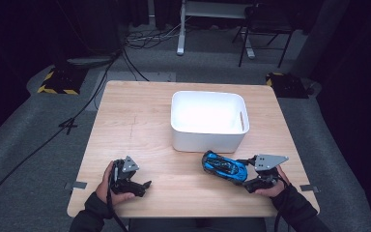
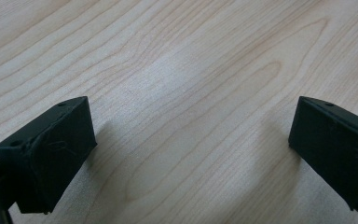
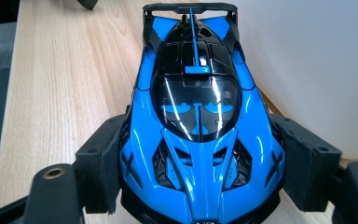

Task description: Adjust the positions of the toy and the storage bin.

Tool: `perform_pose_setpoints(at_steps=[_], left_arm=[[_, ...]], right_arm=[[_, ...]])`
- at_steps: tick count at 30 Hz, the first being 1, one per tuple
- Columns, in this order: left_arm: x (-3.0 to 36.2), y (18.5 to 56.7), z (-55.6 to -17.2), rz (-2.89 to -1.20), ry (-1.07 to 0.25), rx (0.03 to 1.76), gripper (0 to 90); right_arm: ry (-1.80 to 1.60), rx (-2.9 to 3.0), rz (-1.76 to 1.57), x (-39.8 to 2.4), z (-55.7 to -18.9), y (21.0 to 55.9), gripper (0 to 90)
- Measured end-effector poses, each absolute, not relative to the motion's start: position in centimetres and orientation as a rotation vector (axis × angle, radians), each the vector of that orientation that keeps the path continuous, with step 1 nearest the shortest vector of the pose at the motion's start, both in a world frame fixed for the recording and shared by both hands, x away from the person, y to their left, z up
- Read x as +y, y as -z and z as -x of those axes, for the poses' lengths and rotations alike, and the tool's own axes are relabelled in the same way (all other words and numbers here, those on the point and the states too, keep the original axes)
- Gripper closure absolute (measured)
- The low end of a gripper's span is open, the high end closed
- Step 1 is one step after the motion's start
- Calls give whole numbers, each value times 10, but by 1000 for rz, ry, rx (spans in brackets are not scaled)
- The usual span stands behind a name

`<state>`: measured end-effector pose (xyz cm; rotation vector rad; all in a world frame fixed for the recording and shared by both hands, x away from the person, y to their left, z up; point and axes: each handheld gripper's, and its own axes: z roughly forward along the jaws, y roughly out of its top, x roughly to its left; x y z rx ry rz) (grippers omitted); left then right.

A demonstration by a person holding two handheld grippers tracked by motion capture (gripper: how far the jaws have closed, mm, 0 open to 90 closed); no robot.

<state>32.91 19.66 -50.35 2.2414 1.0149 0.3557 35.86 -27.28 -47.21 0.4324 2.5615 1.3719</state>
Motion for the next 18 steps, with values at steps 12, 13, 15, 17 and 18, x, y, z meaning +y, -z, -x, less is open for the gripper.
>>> perform_pose_setpoints(at_steps=[12,13,15,17,18], left_arm=[[197,503,-330,-2247,-362,1008,5],[197,503,-330,-2248,-359,1006,5],[197,504,-330,-2247,-357,1003,5],[197,504,-330,-2244,-348,1006,5],[196,504,-330,-2242,-345,1008,5]], right_arm=[[-1414,2537,-454,-279,-355,462,261],[-1414,2528,-455,-281,-355,461,261],[-1417,2526,-466,-281,-354,460,261],[-1415,2527,-464,-282,-354,460,261],[-1415,2522,-463,-283,-354,460,261]])
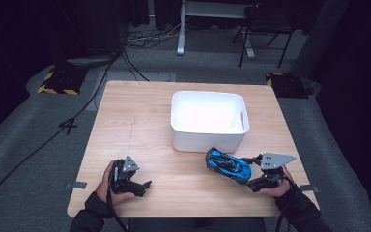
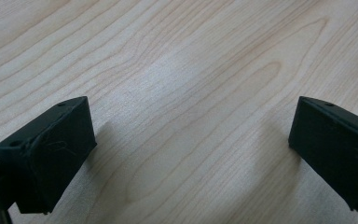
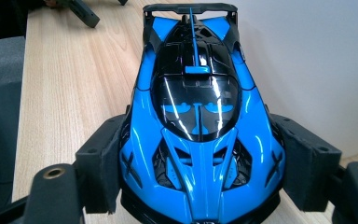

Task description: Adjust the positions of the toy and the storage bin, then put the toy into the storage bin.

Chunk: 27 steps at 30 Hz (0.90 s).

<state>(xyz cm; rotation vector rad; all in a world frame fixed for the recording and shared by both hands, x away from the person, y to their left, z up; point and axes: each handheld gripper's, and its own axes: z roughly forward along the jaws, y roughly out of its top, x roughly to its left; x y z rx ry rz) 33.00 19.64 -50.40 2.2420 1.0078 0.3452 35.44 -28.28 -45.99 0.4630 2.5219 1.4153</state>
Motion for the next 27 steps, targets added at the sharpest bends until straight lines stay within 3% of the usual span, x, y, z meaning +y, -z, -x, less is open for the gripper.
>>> perform_pose_setpoints(at_steps=[27], left_arm=[[196,504,-330,-2238,-334,1010,5]], right_arm=[[-1435,2473,-505,-292,-353,452,262]])
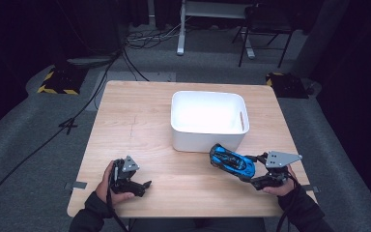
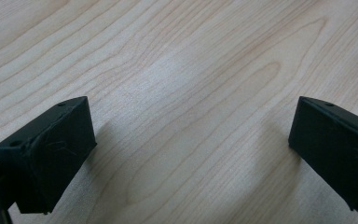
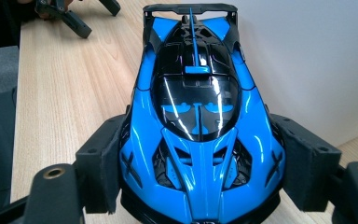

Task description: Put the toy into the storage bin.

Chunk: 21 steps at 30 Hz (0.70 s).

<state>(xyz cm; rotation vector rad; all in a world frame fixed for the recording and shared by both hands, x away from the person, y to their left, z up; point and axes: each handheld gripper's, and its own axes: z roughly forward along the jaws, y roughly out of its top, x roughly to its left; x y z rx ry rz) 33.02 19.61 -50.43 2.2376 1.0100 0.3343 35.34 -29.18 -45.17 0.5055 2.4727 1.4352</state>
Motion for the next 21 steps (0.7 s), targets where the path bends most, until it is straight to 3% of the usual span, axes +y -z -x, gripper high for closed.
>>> perform_pose_setpoints(at_steps=[21], left_arm=[[197,503,-330,-2249,-359,1003,6]], right_arm=[[-1492,2376,-565,-314,-347,429,262]])
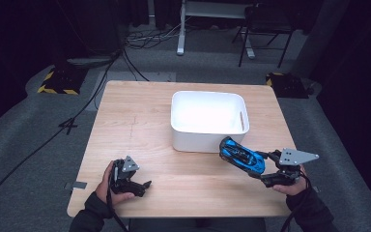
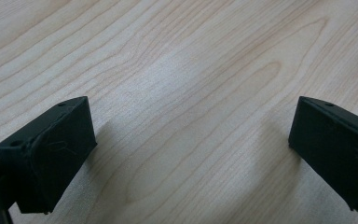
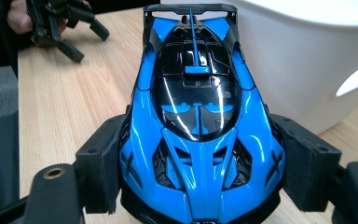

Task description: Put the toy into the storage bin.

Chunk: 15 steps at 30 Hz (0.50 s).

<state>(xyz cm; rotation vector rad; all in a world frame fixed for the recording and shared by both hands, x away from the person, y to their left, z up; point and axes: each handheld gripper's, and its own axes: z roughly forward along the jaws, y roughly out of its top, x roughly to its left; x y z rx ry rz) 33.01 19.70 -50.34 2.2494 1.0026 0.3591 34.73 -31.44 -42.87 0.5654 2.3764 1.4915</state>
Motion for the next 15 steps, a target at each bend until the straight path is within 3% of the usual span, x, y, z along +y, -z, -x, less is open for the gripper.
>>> perform_pose_setpoints(at_steps=[15], left_arm=[[197,504,-330,-2248,-359,1003,6]], right_arm=[[-1490,2299,-573,-321,-347,403,262]])
